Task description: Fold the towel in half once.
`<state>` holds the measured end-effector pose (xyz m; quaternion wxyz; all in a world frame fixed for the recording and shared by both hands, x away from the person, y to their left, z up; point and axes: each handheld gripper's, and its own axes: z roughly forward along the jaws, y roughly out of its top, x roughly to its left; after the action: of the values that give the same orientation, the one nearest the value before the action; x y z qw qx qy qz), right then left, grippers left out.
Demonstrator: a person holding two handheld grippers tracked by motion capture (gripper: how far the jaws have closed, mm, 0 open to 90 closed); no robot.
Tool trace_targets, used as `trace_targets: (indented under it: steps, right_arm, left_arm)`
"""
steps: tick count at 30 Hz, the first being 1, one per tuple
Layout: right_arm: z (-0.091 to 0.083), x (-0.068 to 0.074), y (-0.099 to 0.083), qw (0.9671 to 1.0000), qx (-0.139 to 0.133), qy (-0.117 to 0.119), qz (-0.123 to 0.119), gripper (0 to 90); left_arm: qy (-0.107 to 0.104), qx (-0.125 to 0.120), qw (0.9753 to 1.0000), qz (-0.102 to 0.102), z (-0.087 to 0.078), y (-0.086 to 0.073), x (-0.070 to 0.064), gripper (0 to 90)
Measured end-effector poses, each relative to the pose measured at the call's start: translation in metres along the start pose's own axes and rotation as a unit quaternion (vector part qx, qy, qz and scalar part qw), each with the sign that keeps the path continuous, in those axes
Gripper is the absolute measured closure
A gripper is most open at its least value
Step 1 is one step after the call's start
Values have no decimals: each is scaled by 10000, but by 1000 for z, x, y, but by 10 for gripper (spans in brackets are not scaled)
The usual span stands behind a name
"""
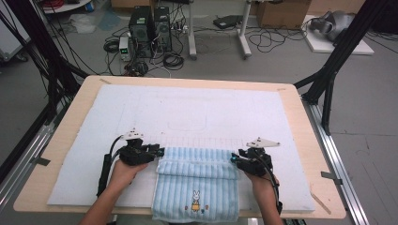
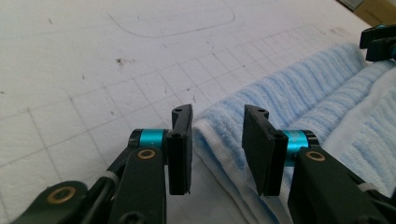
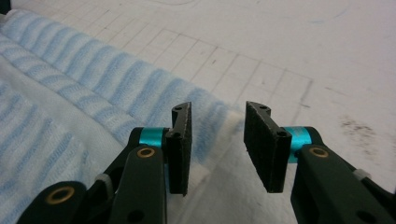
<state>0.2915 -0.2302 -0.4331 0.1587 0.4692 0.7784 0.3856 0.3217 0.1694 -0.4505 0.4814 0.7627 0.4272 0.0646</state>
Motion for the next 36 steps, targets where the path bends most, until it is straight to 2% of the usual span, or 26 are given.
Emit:
trace_targets:
  steps: [1,3,5,6,8,10,15,18,22,24,25,27,28,32,33,34,36]
  right_arm:
    - [2,1,0,10000,45,-8,-13,607]
    - [9,2,-1,9997,223,-86,-98,621]
    - [12,0,-2,9996,257,-102,-44,670]
    - [14,0,-2,9996,267,-103,-48,709]
    - [15,4,-1,9994,277,-56,-187,827]
    - [15,6,0,9991,294,-31,-302,854]
    - [14,1,3,9997,95,-17,-205,862]
    - [20,-1,10,9999,-10,-41,-167,862]
    - [29,1,25,9993,-127,-142,-311,862]
    - [33,1,33,9990,-190,-193,-352,862]
    - [35,0,36,9991,-202,-187,-323,862]
    - [37,-2,39,9991,-225,-203,-292,862]
    - [37,-3,40,9990,-262,-197,-287,862]
    - [38,-4,45,9986,-389,-198,-288,862]
    - [39,-6,47,9985,-398,-190,-323,862]
    - [41,-6,48,9987,-368,-204,-299,862]
    - [46,-9,52,9986,-351,-252,-317,862]
  left_arm:
    - [-16,124,9999,73,4,-1,-1,619]
    - [116,196,9996,179,6,-1,-4,629]
    - [218,216,9993,198,7,-2,-5,720]
    - [176,246,9992,256,8,-2,-6,851]
    - [276,253,9988,324,9,-1,-8,866]
    - [261,169,9994,157,8,0,-5,869]
    - [258,-167,9993,-191,8,3,3,870]
    - [322,-372,9978,-438,8,5,11,870]
    - [524,-642,9948,-587,4,8,16,869]
    - [514,-507,9960,-523,2,14,17,869]
    - [498,-541,9965,-408,-1,20,15,869]
    - [527,-803,9949,-322,-4,25,14,868]
    - [533,-707,9956,-303,-3,29,16,869]
    - [551,-715,9954,-321,0,36,22,869]
    - [581,-829,9943,-340,1,38,23,868]
    - [579,-743,9950,-334,2,41,24,869]
    - [619,-735,9948,-333,6,47,27,868]
